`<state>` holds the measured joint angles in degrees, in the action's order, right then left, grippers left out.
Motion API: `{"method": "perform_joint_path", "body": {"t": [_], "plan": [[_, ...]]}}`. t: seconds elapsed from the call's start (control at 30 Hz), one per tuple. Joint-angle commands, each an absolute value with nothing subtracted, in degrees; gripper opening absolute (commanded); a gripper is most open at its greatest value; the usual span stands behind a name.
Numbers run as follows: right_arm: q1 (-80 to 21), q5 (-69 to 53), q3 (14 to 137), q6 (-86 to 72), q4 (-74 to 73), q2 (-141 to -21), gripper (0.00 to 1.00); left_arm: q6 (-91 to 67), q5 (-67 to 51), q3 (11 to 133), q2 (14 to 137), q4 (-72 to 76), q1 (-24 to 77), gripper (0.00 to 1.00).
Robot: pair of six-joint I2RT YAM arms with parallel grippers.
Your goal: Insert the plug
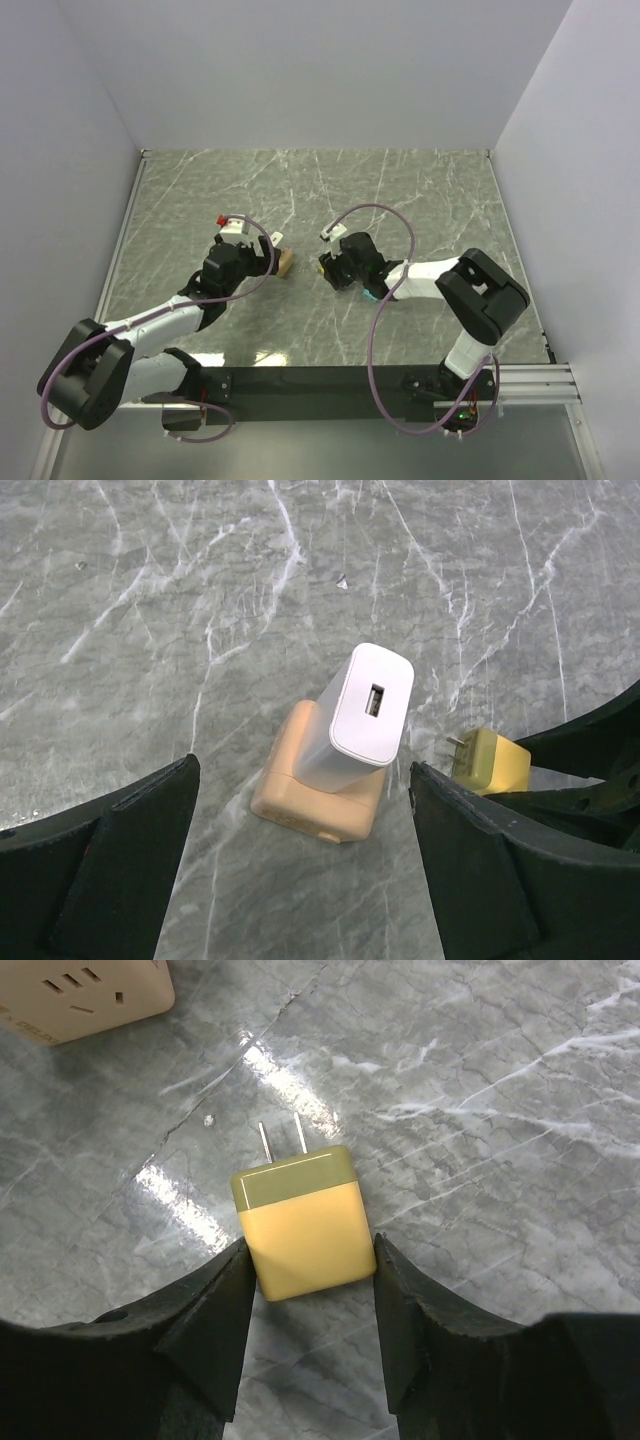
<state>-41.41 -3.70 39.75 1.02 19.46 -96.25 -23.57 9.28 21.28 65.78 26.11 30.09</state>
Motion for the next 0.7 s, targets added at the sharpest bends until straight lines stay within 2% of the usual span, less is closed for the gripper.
{"method": "perform_joint_path", "body": {"t": [0.0,0.07,0.23,0.43,0.67], "plan": [[-42.2,-3.8,41.3,1.8,18.5,-96.5,0.25,-22.8,8.0,23.3,66.6,29.4,30.3,0.92],[-42.5,-3.8,40.6,1.8,18.5,-95.4,0.2,-22.3,7.6,23.4,66.8,30.4,30.3,0.92],[-43.4,-3.7,39.3,1.5,17.8,-91.7,0.0,-21.4,5.5,23.8,69.0,32.1,30.3,0.9],[-44.9,-5.2,37.0,1.1,18.3,-86.4,0.0,-21.0,7.2,24.4,71.4,33.2,30.3,0.9],[-46.8,-6.6,38.8,1.7,17.9,-85.7,0.0,-20.2,7.1,25.5,75.1,35.1,30.3,0.88]]}}
